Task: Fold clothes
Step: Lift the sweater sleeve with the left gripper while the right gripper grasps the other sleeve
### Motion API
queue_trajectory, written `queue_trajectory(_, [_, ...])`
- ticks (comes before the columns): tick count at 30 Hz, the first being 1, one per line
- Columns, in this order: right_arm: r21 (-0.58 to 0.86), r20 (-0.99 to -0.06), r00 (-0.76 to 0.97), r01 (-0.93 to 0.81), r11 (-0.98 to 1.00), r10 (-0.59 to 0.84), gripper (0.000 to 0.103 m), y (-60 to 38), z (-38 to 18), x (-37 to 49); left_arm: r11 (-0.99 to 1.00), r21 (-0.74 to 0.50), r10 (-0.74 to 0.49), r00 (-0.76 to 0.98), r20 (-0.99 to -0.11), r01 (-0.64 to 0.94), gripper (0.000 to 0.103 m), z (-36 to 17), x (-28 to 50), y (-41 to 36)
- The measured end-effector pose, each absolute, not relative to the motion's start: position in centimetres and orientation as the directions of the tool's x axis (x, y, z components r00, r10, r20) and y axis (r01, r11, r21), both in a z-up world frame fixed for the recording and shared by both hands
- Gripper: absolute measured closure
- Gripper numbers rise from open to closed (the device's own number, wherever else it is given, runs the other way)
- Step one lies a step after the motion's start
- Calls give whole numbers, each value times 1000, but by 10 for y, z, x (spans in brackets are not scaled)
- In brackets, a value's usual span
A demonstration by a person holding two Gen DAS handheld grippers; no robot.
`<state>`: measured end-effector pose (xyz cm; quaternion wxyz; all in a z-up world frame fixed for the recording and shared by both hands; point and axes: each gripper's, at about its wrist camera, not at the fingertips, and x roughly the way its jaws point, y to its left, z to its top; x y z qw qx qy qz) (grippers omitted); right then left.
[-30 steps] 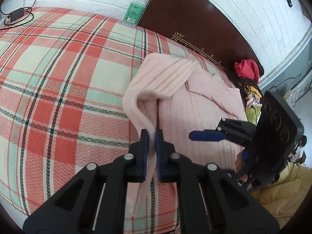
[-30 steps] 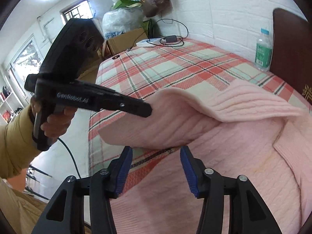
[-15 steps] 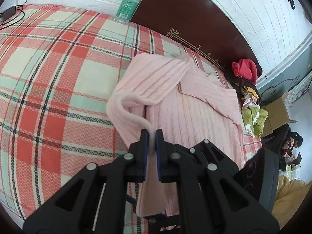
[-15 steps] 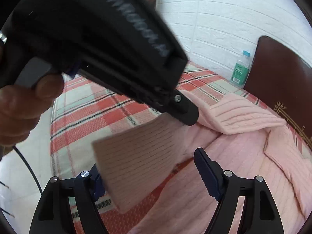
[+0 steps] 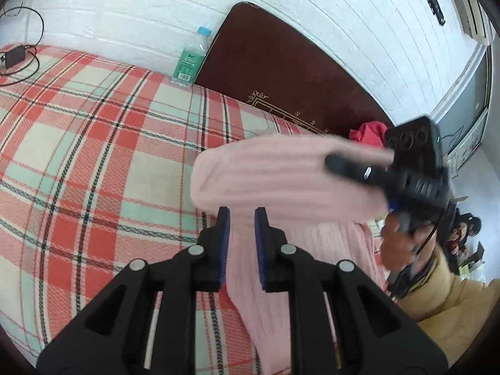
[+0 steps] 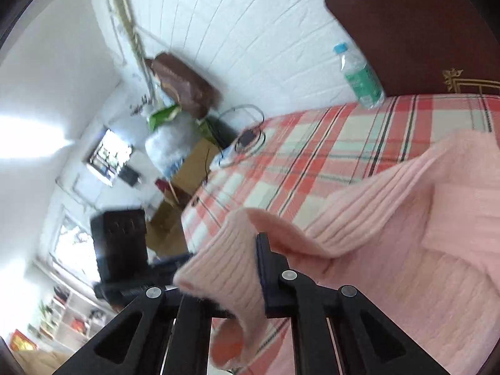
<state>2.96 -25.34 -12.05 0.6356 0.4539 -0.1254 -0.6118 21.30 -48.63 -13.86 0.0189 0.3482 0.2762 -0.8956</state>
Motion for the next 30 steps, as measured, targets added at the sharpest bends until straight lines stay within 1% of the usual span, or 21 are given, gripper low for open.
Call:
queue_trajectory(3, [751, -331, 202, 648, -127, -922, 96, -242, -78, -2, -874, -453, 187, -741, -645, 173, 87, -140, 195, -465])
queue_trajectory(7, [761, -315, 196, 637, -124, -929, 96, -235, -35, -23, -904, -415, 224, -717, -661, 100, 86, -142, 172, -437])
queue_trajectory(10, [749, -315, 188, 651, -122, -930, 96, -226, -13, -31, -915, -401, 259, -702, -664, 42, 77, -144, 150, -416])
queue_trajectory(12, [741, -317, 177, 659, -128, -932, 96, -219, -3, -36, -915, -402, 276, -692, -667, 23, 77, -146, 131, -407])
queue_trajectory(15, [741, -317, 175, 659, -128, -932, 96, -209, 6, -45, -908, -417, 280, -692, -665, 34, 77, -151, 103, -401])
queue_trajectory(19, [740, -326, 172, 659, -137, -930, 96, -203, 7, -49, -889, -445, 239, -717, -654, 110, 77, -159, 72, -411])
queue_trajectory(25, [714, -354, 185, 687, -137, -917, 95, -202, 6, -48, -814, -495, 122, -743, -659, 305, 77, -170, 50, -468])
queue_trajectory(27, [716, -355, 191, 685, -135, -915, 95, -196, 0, -49, -772, -529, 91, -762, -642, 354, 77, -171, 57, -484])
queue_trajectory(28, [718, -354, 188, 683, -137, -916, 95, -192, -3, -51, -763, -524, 61, -763, -643, 380, 77, -172, 63, -489])
queue_trajectory(30, [730, -338, 183, 670, -134, -923, 96, -181, -11, -58, -755, -516, 45, -754, -656, 404, 77, -179, 70, -491])
